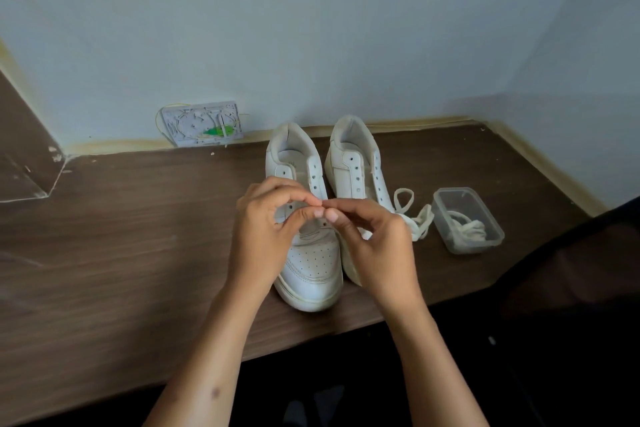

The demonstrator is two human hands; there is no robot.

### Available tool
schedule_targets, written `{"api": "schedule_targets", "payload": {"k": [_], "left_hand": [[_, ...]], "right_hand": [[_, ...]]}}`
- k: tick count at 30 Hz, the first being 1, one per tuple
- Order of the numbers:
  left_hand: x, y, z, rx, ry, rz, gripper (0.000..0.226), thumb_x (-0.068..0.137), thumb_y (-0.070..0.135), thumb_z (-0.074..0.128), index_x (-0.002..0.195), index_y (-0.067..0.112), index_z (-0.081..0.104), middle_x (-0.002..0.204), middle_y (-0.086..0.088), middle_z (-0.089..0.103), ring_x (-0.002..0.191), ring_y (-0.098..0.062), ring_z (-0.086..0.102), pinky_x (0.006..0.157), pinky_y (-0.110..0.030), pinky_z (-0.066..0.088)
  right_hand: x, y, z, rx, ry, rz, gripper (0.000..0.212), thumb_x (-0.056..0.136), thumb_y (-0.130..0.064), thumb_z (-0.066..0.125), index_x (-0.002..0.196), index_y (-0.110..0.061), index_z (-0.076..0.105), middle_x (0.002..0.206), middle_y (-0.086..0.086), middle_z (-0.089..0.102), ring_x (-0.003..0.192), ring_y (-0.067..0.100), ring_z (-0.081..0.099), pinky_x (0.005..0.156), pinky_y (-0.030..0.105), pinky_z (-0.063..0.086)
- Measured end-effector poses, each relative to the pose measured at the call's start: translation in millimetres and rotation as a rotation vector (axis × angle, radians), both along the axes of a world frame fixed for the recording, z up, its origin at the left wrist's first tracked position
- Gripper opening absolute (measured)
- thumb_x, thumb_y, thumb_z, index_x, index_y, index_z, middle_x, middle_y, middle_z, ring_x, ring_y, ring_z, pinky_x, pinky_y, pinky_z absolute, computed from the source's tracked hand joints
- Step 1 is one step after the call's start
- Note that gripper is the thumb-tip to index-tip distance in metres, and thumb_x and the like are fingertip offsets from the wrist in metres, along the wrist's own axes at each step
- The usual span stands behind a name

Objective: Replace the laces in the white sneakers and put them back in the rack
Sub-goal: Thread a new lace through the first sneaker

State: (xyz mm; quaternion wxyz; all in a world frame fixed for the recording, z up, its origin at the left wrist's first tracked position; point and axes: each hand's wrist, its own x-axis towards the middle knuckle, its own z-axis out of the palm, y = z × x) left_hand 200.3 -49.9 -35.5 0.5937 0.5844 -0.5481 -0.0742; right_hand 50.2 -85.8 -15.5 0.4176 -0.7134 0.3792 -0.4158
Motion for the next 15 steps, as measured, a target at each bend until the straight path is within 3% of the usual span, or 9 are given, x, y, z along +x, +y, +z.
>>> {"api": "schedule_targets", "payload": {"k": [3,6,8,10,15], "left_hand": [[0.9,-1.6,-4.0,0.038,0.012,0.007,0.008,0.073,0.030,0.077,0.080,0.027,0.076,0.091,0.012,0.065,0.096,-0.021,0.061,0.088,-0.038,0.048],[0.7,-1.3,-3.6,0.050,0.024,-0.004,0.008,0.074,0.035,0.076,0.082,0.034,0.075,0.094,0.016,0.064,0.101,-0.013,0.057,0.092,-0.023,0.042],[2.8,-0.7,-3.5,0.052,-0.042,0.047,0.012,0.077,0.045,0.073,0.087,0.037,0.075,0.097,0.019,0.063,0.101,-0.009,0.053,0.092,-0.017,0.035],[6.5,-0.6,-5.6,0.096,-0.157,0.158,0.015,0.077,0.048,0.072,0.088,0.039,0.076,0.103,0.019,0.062,0.103,-0.017,0.052,0.093,-0.027,0.032],[4.9,1.3,-11.4,0.257,-0.345,0.215,0.018,0.067,0.029,0.087,0.077,0.040,0.076,0.128,0.010,0.058,0.119,-0.024,0.034,0.099,-0.033,0.020]], "right_hand": [[-1.5,-4.8,-1.8,0.163,-0.079,0.114,0.015,0.091,-0.015,0.067,0.103,-0.018,0.074,0.098,-0.001,0.076,0.097,0.012,0.070,0.089,0.029,0.055],[-4.6,-6.7,0.5,0.276,-0.189,0.159,0.011,0.089,-0.007,0.067,0.098,-0.009,0.073,0.093,0.006,0.075,0.090,0.014,0.070,0.082,0.023,0.053],[-8.2,-9.6,-1.3,0.131,-0.008,0.045,0.008,0.090,-0.008,0.067,0.093,-0.012,0.073,0.087,-0.001,0.074,0.083,0.006,0.068,0.077,0.014,0.049],[-10.0,-10.8,-3.9,-0.099,0.239,-0.080,0.008,0.092,-0.010,0.065,0.092,-0.017,0.069,0.087,-0.009,0.066,0.083,0.002,0.062,0.072,0.007,0.043],[-7.2,-11.3,-14.2,-0.233,0.413,-0.044,0.007,0.096,-0.011,0.057,0.097,-0.014,0.063,0.092,-0.004,0.059,0.084,0.008,0.053,0.073,0.004,0.035]]}}
